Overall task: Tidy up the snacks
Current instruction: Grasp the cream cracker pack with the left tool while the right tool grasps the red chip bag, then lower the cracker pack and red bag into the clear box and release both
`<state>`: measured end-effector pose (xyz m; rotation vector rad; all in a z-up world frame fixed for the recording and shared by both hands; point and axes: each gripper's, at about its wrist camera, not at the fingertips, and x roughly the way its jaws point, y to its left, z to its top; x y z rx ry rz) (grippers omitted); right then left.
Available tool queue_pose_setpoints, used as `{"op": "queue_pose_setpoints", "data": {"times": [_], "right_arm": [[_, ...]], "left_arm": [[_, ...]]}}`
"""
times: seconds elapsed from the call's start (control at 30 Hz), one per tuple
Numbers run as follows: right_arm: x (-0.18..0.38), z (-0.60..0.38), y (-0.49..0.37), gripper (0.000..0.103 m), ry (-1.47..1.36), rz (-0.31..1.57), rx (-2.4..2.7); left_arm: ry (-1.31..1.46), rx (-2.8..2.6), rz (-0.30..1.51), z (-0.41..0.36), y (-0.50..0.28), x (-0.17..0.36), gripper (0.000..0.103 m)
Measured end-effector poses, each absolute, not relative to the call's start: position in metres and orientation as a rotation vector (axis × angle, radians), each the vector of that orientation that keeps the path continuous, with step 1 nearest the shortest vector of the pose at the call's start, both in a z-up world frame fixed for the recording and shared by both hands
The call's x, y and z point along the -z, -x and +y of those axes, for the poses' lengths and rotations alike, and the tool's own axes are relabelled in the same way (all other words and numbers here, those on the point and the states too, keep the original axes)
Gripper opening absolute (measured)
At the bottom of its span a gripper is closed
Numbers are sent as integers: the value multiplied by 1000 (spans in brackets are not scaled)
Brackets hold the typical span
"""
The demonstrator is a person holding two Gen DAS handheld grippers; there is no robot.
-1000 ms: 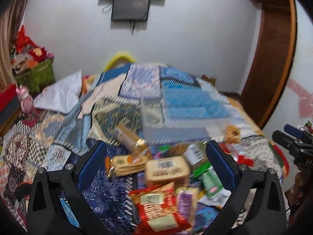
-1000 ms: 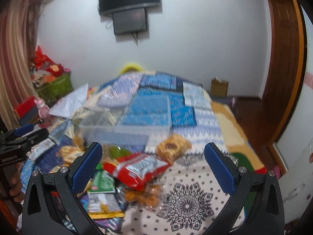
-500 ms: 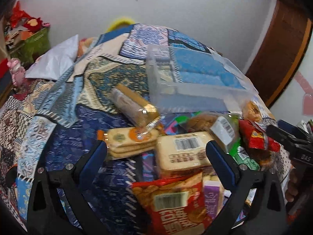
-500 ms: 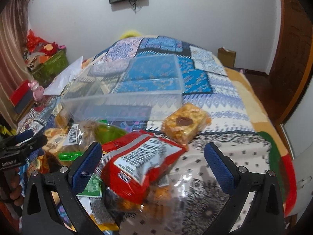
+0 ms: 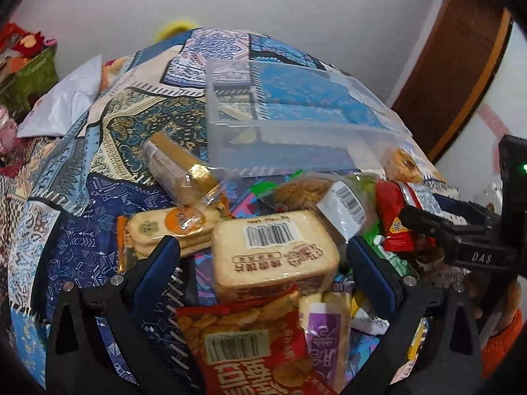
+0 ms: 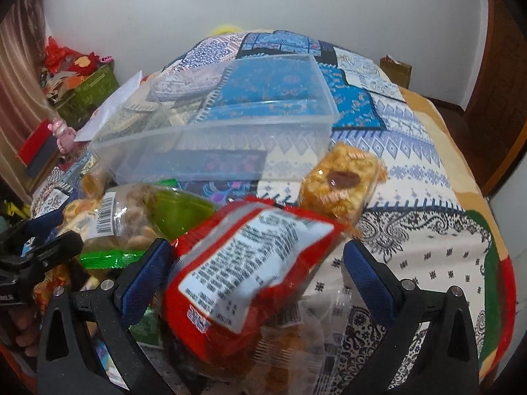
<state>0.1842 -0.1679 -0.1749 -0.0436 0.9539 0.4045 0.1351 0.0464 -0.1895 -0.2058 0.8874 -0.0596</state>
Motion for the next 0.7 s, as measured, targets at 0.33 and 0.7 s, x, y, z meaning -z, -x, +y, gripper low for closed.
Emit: {"op": "queue_pose_setpoints", "data": {"times": [0.33,0.7], "right_arm": [[181,-192,-188,70,-82,1019,-468],[175,-179,-187,35,-56,985,-487]], "left_arm": [[258,45,919,49,-140,198,96],[253,44,921,43,-132,198,79]]}}
